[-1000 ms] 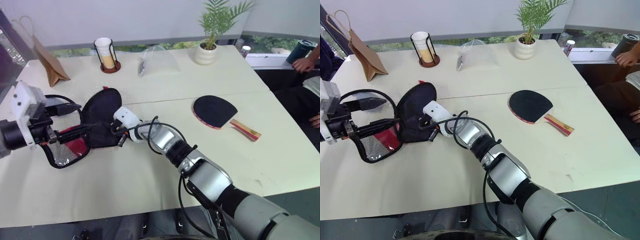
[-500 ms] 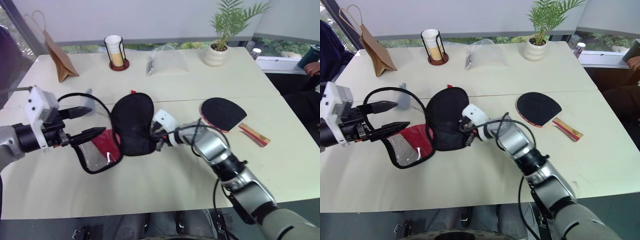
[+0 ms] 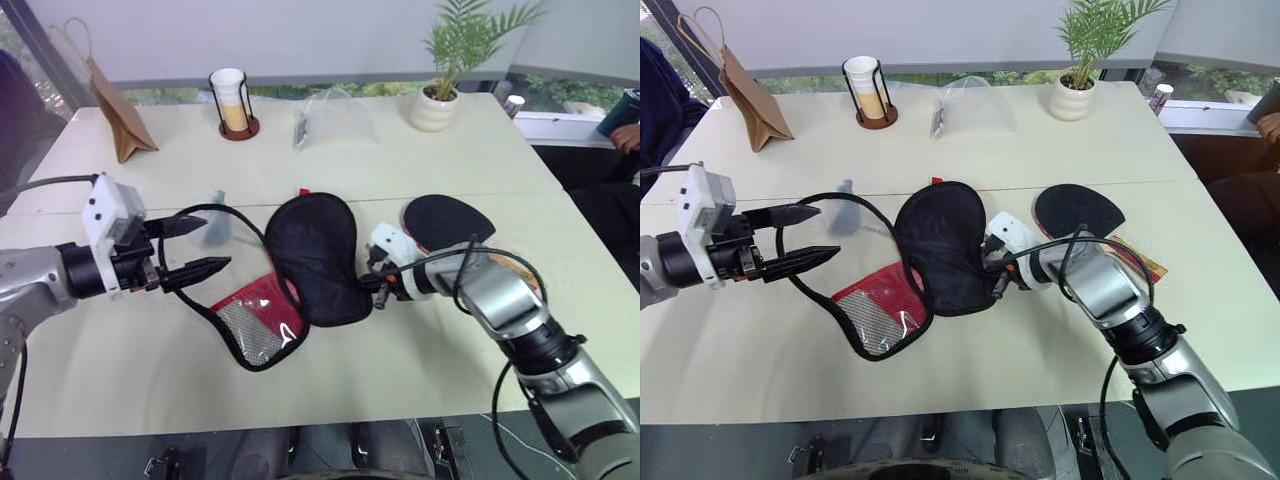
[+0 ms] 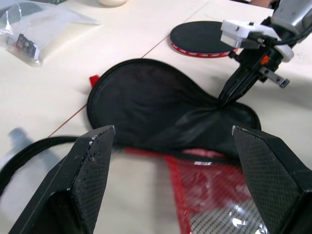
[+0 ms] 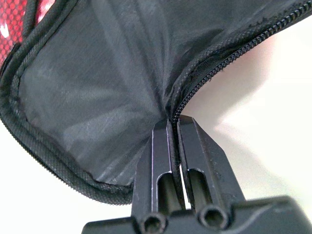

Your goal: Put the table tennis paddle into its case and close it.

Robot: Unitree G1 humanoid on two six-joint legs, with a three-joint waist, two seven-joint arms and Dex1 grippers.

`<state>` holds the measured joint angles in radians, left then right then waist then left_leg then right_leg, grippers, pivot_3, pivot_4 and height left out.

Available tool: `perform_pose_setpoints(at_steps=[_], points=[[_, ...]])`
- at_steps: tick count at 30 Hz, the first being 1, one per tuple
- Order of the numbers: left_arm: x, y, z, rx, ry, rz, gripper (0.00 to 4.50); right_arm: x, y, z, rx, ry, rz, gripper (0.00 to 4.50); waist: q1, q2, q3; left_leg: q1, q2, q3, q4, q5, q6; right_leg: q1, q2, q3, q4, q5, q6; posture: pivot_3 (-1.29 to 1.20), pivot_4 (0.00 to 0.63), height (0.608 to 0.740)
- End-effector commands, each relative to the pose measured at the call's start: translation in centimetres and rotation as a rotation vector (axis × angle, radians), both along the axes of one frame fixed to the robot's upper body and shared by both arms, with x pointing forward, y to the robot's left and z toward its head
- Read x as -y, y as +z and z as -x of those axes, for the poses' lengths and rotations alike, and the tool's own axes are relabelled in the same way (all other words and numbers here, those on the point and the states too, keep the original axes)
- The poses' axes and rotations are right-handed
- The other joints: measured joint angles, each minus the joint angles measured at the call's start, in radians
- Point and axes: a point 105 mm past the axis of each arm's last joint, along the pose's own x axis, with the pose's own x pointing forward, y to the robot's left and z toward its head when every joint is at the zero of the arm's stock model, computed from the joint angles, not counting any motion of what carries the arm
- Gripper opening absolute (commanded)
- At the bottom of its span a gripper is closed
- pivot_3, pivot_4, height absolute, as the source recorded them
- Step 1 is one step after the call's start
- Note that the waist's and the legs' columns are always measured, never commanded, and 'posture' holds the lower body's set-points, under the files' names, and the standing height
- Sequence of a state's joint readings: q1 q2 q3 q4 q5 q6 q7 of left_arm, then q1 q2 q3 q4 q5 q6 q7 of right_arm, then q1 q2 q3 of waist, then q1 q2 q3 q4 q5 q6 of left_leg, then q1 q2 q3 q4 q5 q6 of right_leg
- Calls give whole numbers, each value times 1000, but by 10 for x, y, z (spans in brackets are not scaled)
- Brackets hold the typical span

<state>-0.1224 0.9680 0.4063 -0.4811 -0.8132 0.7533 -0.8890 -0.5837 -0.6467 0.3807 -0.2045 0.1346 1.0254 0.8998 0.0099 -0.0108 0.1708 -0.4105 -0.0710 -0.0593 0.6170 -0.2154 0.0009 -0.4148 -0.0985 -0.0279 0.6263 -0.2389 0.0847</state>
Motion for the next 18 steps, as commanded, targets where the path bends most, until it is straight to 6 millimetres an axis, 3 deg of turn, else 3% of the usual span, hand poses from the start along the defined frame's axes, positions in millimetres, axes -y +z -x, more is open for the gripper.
perform_pose_setpoints(at_steps=[1, 14, 18], points=[[1, 6, 0, 40, -9, -6, 3984, 17, 4, -3, 18, -38, 18, 52, 1, 0, 0, 0, 0, 0, 0, 0, 0, 0, 0, 0, -1, 0, 0, 0, 150, 734], [3, 4, -2, 29, -27, -9, 3984, 40, 8, -7, 35, -79, 46, 52, 2, -1, 1, 0, 0, 0, 0, -2, 3, 4, 0, -1, -9, 0, 0, 0, 150, 734], [6, 2, -3, 28, -40, -4, 3984, 40, 11, -11, 56, -91, 38, 1430, 2, -1, 1, 0, 0, 0, 0, -2, 3, 4, 0, -1, -9, 0, 0, 0, 150, 734]])
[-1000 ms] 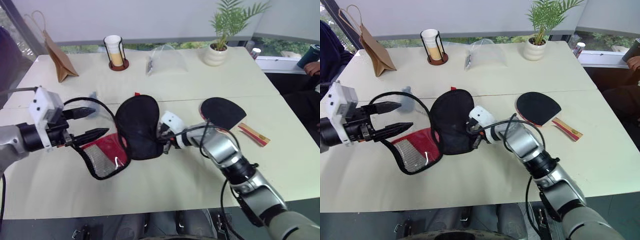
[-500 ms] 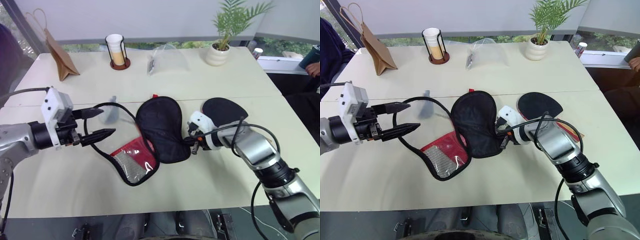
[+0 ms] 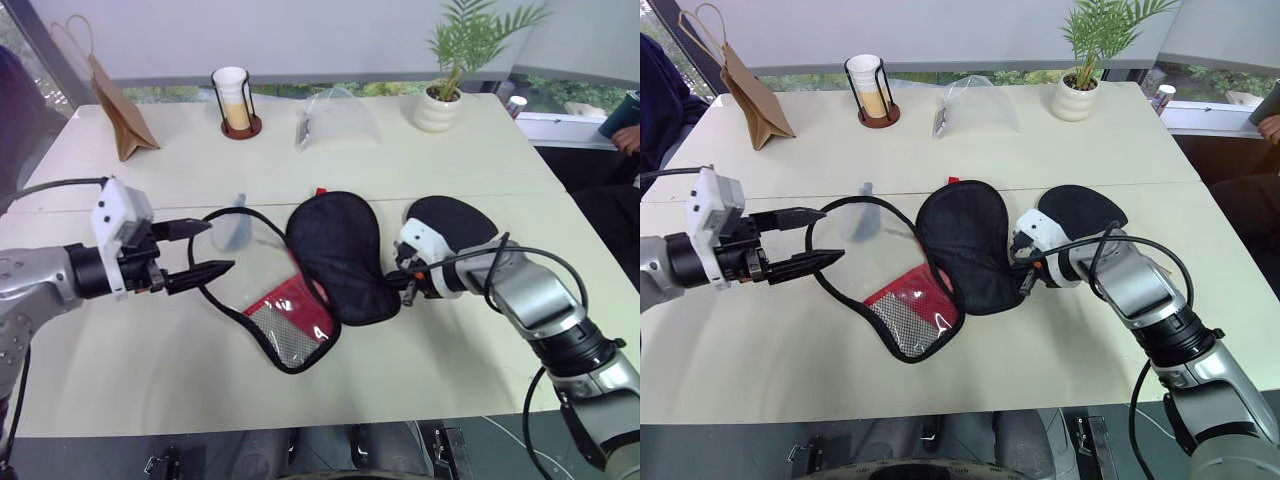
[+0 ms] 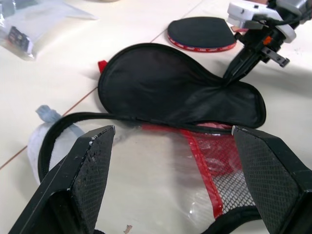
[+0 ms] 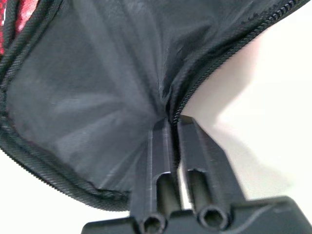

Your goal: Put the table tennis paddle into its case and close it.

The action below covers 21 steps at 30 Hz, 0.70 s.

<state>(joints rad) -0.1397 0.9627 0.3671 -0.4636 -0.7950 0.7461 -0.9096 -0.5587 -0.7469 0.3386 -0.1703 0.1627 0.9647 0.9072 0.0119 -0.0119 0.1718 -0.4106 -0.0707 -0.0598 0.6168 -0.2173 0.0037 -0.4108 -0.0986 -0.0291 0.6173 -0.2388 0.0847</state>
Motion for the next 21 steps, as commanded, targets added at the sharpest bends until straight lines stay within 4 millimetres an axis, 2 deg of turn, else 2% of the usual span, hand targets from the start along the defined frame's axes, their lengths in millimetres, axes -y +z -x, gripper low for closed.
perform_pose_setpoints(at_steps=[1, 6, 10, 13, 15, 17, 21], points=[[3, 7, -1, 47, -17, 1, 3984, 8, 9, -7, 42, -35, 3, 1901, -1, 0, 0, 0, 0, 0, 0, 0, 0, 0, 0, 0, 0, 0, 0, 0, 150, 734], [6, 4, -1, 44, -36, 7, 3984, 7, 24, -7, 72, -16, -14, 4412, -1, 0, 0, 0, 0, 0, 0, 0, 0, 0, 0, 0, 0, 0, 0, 0, 150, 734], [9, 2, -1, 40, -56, 9, 3984, 18, 55, -7, 140, 5, -37, 4467, 0, 1, 3, -2, 0, 0, 0, 0, 0, -1, 0, 0, 0, 0, 0, 0, 150, 734], [12, 1, -1, 36, -68, 14, 3984, 34, 78, -7, 180, -18, -55, 4467, 0, 2, 5, -2, 0, 0, 0, 0, 0, -2, 0, 0, -1, 0, 0, 0, 150, 734], [14, 1, 0, 34, -78, 20, 3984, 54, 92, -11, 215, -84, -45, 4467, 0, 2, 5, -2, 0, 0, 0, 0, 0, -2, 0, 0, -1, 0, 0, 0, 150, 734], [15, 1, 0, 30, -87, 26, 3984, 79, 98, -15, 247, -145, -5, 4467, 0, 2, 5, -3, 0, 0, 0, 0, 0, -2, 0, 0, -1, 0, 0, 0, 150, 734], [18, 1, -2, 26, -98, 39, 3984, 119, 94, -15, 238, -219, 63, 4467, 1, 2, 5, -3, 0, 0, 0, 0, 1, -2, 0, 0, -2, 0, 0, 0, 150, 734]])
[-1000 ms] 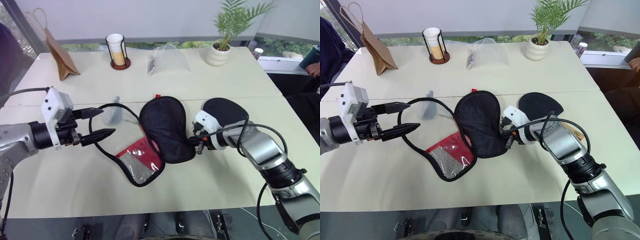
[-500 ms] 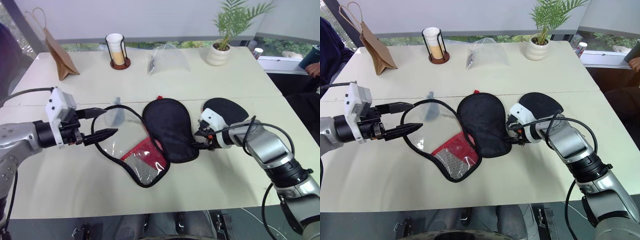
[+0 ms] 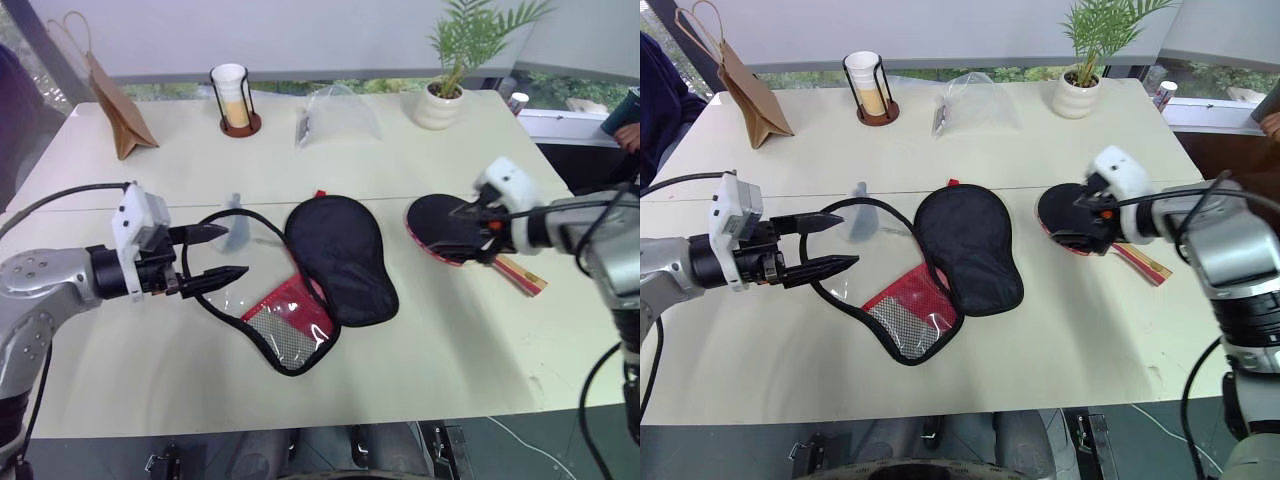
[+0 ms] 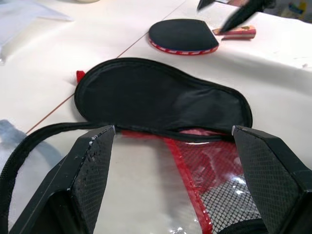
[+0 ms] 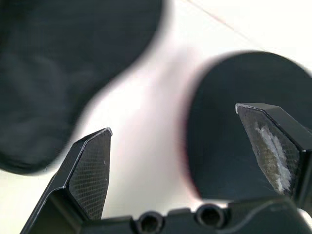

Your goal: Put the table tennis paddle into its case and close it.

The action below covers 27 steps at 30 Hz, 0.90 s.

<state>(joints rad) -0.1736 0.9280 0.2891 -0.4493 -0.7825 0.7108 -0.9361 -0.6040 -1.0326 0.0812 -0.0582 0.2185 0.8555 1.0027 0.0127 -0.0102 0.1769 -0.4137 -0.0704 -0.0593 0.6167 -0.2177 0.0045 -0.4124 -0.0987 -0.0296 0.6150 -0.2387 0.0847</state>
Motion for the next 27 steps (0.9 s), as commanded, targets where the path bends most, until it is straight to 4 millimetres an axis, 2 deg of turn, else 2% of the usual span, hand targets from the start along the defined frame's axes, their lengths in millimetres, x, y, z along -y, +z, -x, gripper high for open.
perform_pose_setpoints(at_steps=[1, 5, 10, 16, 22, 27], points=[[4, 8, -1, 36, -22, 18, 3984, 32, 4, 1, 21, -41, 42, 4467, 0, 0, 0, 0, 0, 0, 0, 0, 0, 0, 0, 0, 0, 0, 0, 0, 150, 734], [7, 8, -2, 34, -29, 24, 3984, 62, -14, 5, -42, -77, 71, 4467, -3, 0, 0, 0, 0, 1, 0, 0, 0, 0, 0, 0, 0, 0, 0, 0, 150, 734], [7, 8, -2, 34, -31, 21, 3984, 80, -35, 8, -121, -95, 71, 4467, -6, 2, 1, 0, 0, 1, 0, 0, 1, 0, 1, 0, 0, 0, 0, 0, 150, 734], [6, 9, -2, 33, -24, 12, 3984, 82, -58, 6, -189, -94, 17, 4467, -6, 2, 1, 0, 0, 1, 1, 0, 1, 0, 1, 0, 0, 0, 0, 0, 150, 734], [6, 8, -1, 28, -22, 10, 3984, 80, -66, 1, -214, -110, -24, 4467, -4, 3, 2, 0, 0, 1, 2, 0, 1, 0, 1, 0, 1, 0, 0, 0, 150, 734], [6, 8, -1, 28, -21, 7, 3984, 80, -65, -2, -211, -130, -47, 2149, -3, 3, 2, 0, 0, 1, 2, 0, 1, 1, 1, 0, 1, 0, 0, 0, 150, 734]])
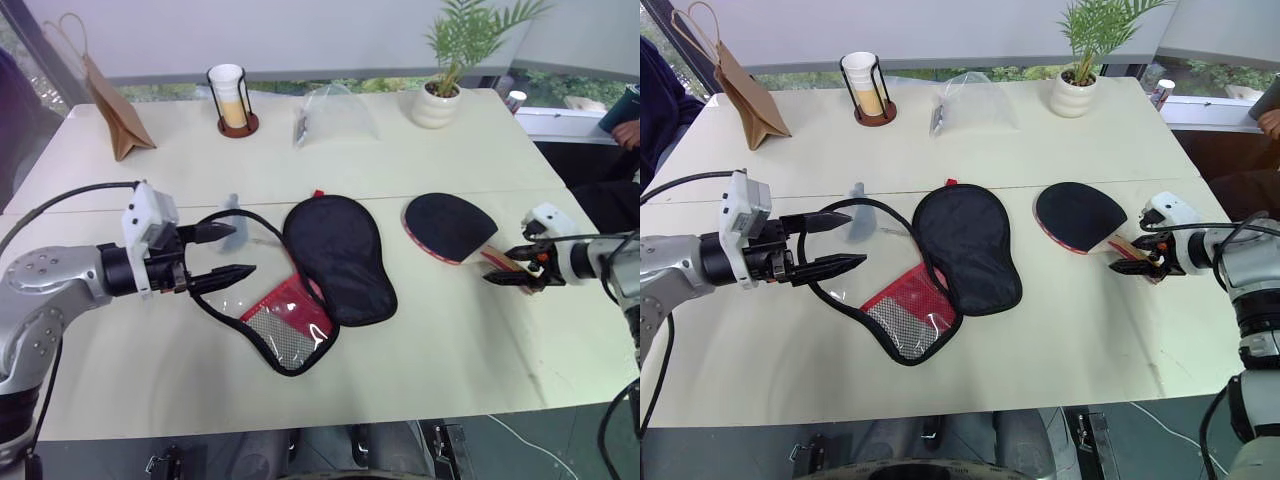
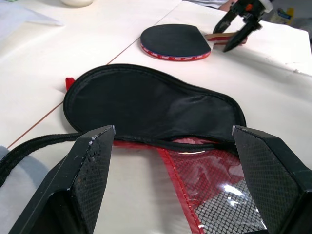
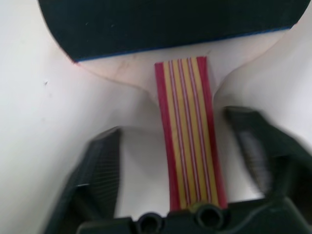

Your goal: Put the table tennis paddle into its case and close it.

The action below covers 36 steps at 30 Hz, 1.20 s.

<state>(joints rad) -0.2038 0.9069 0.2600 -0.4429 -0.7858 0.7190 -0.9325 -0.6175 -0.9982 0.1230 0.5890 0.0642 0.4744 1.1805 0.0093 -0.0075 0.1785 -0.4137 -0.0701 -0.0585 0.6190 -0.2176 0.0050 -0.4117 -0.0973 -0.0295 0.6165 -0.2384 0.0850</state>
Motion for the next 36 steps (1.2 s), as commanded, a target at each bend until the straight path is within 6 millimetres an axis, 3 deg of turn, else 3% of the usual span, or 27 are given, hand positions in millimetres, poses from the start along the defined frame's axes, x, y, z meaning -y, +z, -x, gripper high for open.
perform_pose_setpoints(at_steps=[1, 2, 3, 6, 9, 12, 16, 20, 25, 31, 36], points=[[-1, 9, 1, 36, 1, -14, 3984, -2, 9, -4, 24, -6, -19, 1527, 0, 0, 0, 0, 0, 0, 0, 0, 0, 0, 0, 0, 0, 0, 0, 0, 150, 734], [-1, 9, 1, 36, 1, -14, 3984, -2, 9, -4, 24, -8, -20, 1011, 0, 0, 0, 0, 0, 0, 0, 0, 0, 0, 0, 0, 0, 0, 0, 0, 150, 734], [-1, 9, 1, 36, 1, -14, 3984, -2, 10, -4, 25, -7, -17, 795, 0, 0, 0, 0, 0, 0, 0, 0, 0, 0, 0, 0, 0, 0, 0, 0, 150, 734], [-1, 9, 0, 36, 0, -15, 3984, -4, 16, -3, 45, -6, 11, 806, 0, 0, 0, 0, 0, 0, 1, 0, 0, 0, 0, 0, 1, 0, 0, 0, 150, 734], [-1, 9, -1, 37, -2, -15, 3984, -18, 39, -7, 112, -17, -10, 806, -1, 1, 1, 0, 0, 0, 2, 0, 0, 0, 0, 0, 1, 0, 0, 0, 150, 734], [0, 9, -3, 38, -6, -13, 3984, -43, 64, -6, 168, -6, -58, 806, -2, 5, 3, 0, 0, 0, 2, 0, 0, -1, 0, 1, 3, 0, 0, 0, 150, 734], [2, 9, -6, 39, -15, -10, 3984, -97, 81, 6, 192, 51, -111, 806, -1, 5, 3, -1, 1, 0, 2, 0, 0, -2, 0, 0, 4, 0, 0, 0, 150, 734], [3, 8, -8, 38, -24, -7, 3984, -151, 72, 9, 158, -18, -200, 806, -2, 5, 3, -3, 1, -1, 3, 0, 0, -3, 0, 1, 4, 0, 0, 0, 150, 734], [4, 8, -9, 39, -29, -8, 3984, -192, 52, 13, 121, -76, -253, 806, 7, 4, 3, -15, -2, -1, 11, 0, 0, -15, -1, 1, 14, 2, 3, 0, 150, 734], [3, 8, -6, 35, -29, -14, 3984, -216, 34, 18, 100, -78, -283, 806, -1, 4, 3, -14, -3, -1, 11, 0, 0, -15, -1, 1, 14, 2, 3, 0, 150, 734], [2, 8, -3, 34, -23, -18, 3984, -224, 25, 22, 77, -75, -282, 806, -9, 4, 3, -13, -2, -1, 11, 0, 0, -15, 0, 1, 15, 2, 3, 0, 150, 734]])
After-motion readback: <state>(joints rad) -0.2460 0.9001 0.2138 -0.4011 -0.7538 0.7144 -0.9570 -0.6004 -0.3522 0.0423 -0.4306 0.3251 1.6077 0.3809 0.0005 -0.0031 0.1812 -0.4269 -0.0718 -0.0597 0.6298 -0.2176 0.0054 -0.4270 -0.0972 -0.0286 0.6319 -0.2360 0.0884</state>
